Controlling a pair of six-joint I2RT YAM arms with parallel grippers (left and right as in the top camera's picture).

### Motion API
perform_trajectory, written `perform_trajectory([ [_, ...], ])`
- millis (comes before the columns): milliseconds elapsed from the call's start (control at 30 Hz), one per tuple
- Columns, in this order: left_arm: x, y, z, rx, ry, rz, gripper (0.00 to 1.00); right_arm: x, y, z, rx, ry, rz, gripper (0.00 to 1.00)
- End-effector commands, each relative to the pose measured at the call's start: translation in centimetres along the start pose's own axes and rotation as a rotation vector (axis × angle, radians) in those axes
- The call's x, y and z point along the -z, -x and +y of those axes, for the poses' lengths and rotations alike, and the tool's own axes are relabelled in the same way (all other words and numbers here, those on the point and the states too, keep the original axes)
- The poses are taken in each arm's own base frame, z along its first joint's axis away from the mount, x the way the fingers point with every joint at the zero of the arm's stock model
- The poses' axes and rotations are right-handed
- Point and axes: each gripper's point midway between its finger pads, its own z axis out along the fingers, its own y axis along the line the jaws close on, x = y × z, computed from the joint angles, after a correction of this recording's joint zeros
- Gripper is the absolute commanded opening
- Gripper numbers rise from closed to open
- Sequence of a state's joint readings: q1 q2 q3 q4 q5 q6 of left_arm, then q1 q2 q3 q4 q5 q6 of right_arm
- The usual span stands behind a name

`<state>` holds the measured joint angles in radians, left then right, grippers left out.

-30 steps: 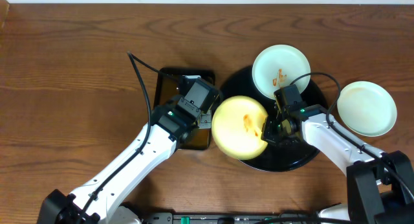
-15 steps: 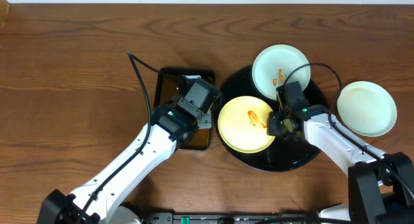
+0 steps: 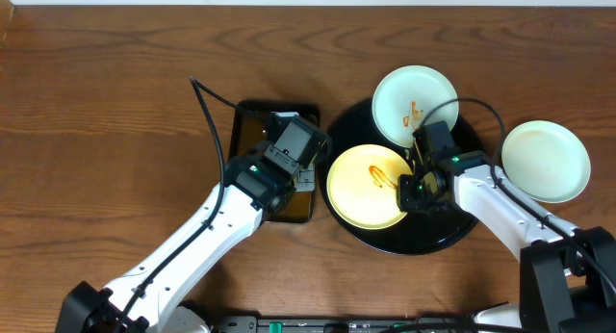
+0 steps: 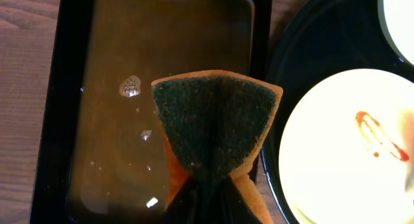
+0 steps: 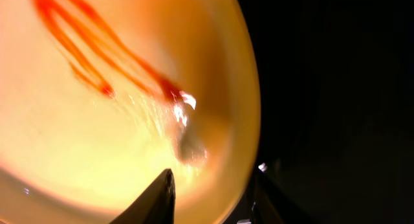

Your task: Clean dirty plates on tray and stack at the side

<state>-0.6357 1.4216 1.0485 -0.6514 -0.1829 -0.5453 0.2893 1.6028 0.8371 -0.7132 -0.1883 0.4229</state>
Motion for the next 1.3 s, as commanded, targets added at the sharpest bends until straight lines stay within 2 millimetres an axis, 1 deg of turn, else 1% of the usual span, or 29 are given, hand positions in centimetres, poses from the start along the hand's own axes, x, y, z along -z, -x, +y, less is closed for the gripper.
perform_trajectory([
  [0,0.0,0.0,0.3,-0.006,0.011,-0.003,0.09,0.2,-1.0,0.8,-0.215,0.038,0.063,0.34],
  [100,0.0,0.0,0.3,-0.006,0.011,-0.003,0.09,0.0,-1.9,1.0,-0.228,0.023,0.088,0.34],
  [200,0.0,0.0,0.4,-0.006,0.011,-0.003,0.09,-0.3,-2.1,1.0,-0.241,0.018,0.086,0.33],
  [233,0.0,0.0,0.3,-0.006,0.011,-0.003,0.08,-0.6,-2.2,1.0,-0.241,0.019,0.079,0.32],
  [267,0.0,0.0,0.4,-0.006,0.011,-0.003,0.09,-0.8,-2.2,1.0,-0.237,0.019,0.073,0.27],
  [367,0.0,0.0,0.3,-0.006,0.011,-0.003,0.09,-1.4,-2.1,0.7,-0.263,0.015,0.052,0.16],
  [467,0.0,0.0,0.3,-0.006,0.011,-0.003,0.09,-1.6,-1.8,0.2,-0.261,-0.008,0.028,0.02],
  [533,0.0,0.0,0.3,-0.006,0.011,-0.003,0.09,-1.6,-1.6,-0.3,-0.256,-0.035,0.012,0.01],
  [633,0.0,0.1,0.3,-0.005,0.006,-0.004,0.09,-1.5,-0.8,-1.0,-0.172,-0.07,-0.026,0.01],
  [700,0.0,0.0,-0.5,-0.003,-0.035,0.007,0.08,-1.4,-0.3,-1.5,-0.119,-0.102,-0.054,0.01],
  [867,0.1,0.4,-3.4,-0.001,-0.172,0.006,0.08,-1.0,1.0,-3.1,0.014,-0.198,-0.112,0.01],
  [1033,-0.6,0.8,-5.5,-0.027,-0.218,-0.023,0.08,-0.8,2.1,-3.4,0.138,-0.214,-0.14,0.01],
  [1133,-1.4,0.2,-6.8,-0.05,-0.24,-0.01,0.08,-0.8,2.2,-3.6,0.127,-0.214,-0.14,0.01],
  [1167,-1.8,-0.3,-7.6,-0.063,-0.261,0.005,0.08,-0.8,2.2,-3.7,0.125,-0.214,-0.14,0.01],
  [1267,-2.5,-1.8,-10.6,-0.123,-0.368,0.057,0.08,-0.8,2.2,-3.6,0.124,-0.21,-0.139,0.01],
])
